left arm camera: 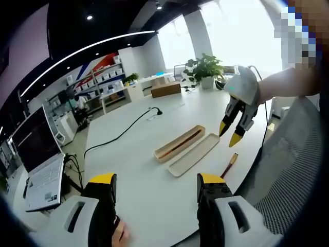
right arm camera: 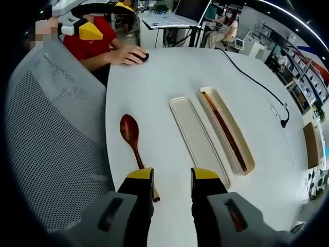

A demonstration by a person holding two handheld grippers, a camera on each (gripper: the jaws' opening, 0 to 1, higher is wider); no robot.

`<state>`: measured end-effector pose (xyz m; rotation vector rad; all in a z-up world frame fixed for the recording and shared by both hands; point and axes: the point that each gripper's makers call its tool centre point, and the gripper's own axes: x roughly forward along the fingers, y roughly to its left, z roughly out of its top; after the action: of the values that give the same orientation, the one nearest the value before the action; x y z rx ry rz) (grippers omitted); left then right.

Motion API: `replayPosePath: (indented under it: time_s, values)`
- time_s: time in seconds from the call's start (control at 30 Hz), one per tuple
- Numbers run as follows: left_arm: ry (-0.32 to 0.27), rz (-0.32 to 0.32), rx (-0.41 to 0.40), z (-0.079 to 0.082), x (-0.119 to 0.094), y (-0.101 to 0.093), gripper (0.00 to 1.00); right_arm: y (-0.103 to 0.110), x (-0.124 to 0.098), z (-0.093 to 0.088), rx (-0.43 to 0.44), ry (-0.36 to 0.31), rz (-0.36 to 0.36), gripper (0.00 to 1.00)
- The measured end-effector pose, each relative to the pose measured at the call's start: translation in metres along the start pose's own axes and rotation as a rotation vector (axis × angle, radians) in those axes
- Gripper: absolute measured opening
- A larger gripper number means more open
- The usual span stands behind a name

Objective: Arrange the utensils inside the cutlery case until each visible utensil rests in its matching compartment.

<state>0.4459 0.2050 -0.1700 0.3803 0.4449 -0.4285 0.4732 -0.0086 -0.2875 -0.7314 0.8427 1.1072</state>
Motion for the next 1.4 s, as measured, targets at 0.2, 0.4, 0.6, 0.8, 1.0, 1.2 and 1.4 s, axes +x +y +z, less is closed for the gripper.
replayPosePath:
  time_s: [0.2,0.4,0.6,0.8,1.0,1.2,1.4]
  values:
    - [0.0,0.002,-0.001,0.0,0.0,0.001,0.65,0.008,0.006,-0.003,-0.003,0.008,0.029,0.26]
    - [0.0,0.002,-0.001,0.0,0.0,0.001,0.65,0.016,0.012,-0.006,-0.002,0.015,0.062,0.26]
    - [0.003,0.0,-0.001,0.0,0.0,0.001,0.65,0.03,0.021,-0.01,-0.024,0.03,0.11,0.26]
    - [0.006,-0.002,0.004,0.0,0.001,0.0,0.65,0.035,0.026,-0.013,-0.037,0.047,0.133,0.26]
    - [0.011,-0.004,0.01,-0.001,0.002,-0.001,0.65,0.041,0.031,-0.018,-0.072,0.072,0.148,0.29]
    - [0.009,0.001,0.004,0.0,0.002,0.001,0.65,0.042,0.033,-0.019,-0.091,0.078,0.15,0.3]
    - [0.003,0.006,0.0,0.001,0.002,0.001,0.65,0.048,0.037,-0.023,-0.112,0.098,0.167,0.3]
